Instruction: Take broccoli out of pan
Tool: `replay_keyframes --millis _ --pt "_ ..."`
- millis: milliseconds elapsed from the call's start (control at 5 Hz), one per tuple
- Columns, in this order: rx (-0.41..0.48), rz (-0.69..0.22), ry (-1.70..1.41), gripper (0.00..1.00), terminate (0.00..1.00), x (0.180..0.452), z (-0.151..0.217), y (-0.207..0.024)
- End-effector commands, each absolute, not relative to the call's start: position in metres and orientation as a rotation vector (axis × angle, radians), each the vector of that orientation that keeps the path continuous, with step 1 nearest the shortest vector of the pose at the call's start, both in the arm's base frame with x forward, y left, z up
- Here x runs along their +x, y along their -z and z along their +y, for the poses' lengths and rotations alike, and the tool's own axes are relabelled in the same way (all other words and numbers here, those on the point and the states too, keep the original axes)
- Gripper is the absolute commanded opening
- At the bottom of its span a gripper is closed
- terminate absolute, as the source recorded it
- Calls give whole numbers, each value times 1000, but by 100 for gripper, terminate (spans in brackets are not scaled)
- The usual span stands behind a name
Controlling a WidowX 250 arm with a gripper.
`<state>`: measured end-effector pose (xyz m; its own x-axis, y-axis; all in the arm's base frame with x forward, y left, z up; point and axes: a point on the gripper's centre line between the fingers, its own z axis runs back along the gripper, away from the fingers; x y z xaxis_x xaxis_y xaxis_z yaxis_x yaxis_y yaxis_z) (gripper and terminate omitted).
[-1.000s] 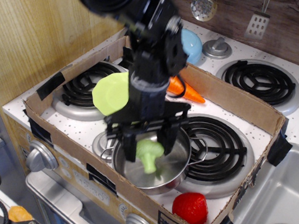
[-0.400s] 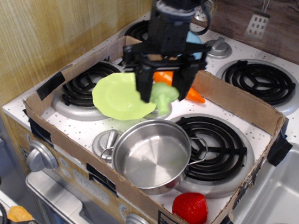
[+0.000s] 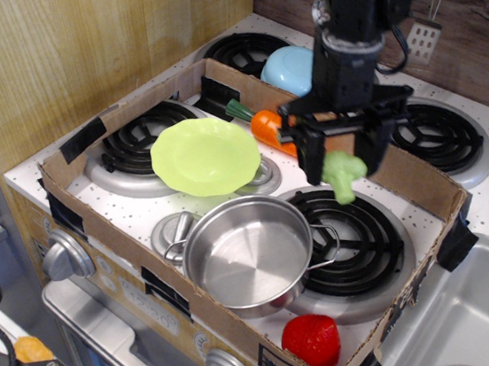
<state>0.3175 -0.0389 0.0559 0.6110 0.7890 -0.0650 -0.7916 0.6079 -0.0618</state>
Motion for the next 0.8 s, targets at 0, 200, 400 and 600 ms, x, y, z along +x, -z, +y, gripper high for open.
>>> replay_keyframes --millis 0,200,400,600 --pt "-154 -14 -948 0 0 324 -58 -53" --pt "-135 -24 -937 100 0 327 -56 -58" --pt "-119 -45 -941 100 0 330 -53 -65" --pt "-55 -82 -933 100 0 331 -51 -83"
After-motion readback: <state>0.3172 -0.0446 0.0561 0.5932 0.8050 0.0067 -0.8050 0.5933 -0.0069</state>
